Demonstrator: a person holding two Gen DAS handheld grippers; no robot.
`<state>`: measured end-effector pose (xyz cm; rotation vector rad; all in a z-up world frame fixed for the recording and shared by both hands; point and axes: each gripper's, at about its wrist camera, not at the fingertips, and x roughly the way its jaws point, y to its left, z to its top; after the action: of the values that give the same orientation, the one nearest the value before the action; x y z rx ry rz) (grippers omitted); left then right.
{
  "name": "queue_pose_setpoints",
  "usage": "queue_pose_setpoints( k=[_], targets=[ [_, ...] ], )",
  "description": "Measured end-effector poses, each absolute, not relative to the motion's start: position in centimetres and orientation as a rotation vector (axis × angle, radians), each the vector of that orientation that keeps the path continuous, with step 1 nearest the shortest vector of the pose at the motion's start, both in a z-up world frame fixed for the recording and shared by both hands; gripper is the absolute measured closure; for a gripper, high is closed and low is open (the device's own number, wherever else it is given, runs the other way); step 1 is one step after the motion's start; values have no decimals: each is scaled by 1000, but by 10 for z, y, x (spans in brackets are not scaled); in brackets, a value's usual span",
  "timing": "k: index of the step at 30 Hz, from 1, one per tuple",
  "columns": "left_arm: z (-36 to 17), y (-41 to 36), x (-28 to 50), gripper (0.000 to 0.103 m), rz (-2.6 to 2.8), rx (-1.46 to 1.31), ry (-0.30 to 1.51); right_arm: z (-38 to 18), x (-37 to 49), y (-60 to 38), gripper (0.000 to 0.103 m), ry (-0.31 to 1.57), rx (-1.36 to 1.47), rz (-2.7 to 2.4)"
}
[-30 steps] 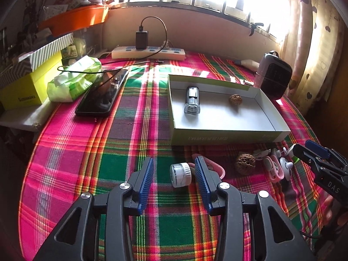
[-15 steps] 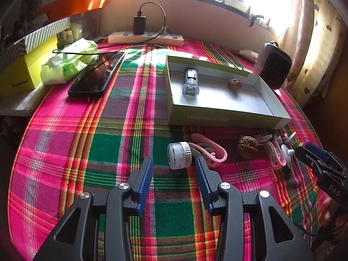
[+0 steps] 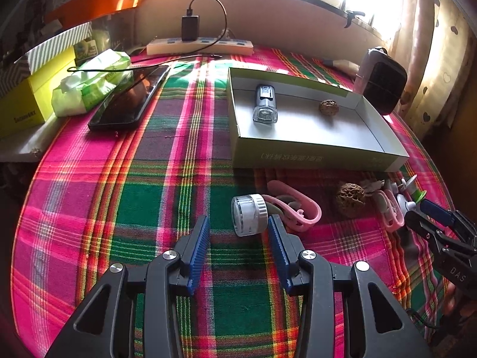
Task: Organize objects
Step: 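Move the left tool to the white cap while the right tool approaches the white dome figure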
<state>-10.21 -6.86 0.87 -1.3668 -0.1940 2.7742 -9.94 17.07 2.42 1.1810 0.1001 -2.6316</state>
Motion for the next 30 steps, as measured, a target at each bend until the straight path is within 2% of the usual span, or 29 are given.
queue_pose_setpoints(
  k=[6,17,30],
  targets=[
    [8,-67,-104,64,2787,-1356,-162,21,-100,178,45,132,1214,-2651],
    [8,-65,-107,64,2797,-1346,-143,21,-102,179,45,54,1194,-2570],
    [7,-64,-108,64,2804,-1344,-123,16,-122,171,45,101,1225,-2558]
  ],
)
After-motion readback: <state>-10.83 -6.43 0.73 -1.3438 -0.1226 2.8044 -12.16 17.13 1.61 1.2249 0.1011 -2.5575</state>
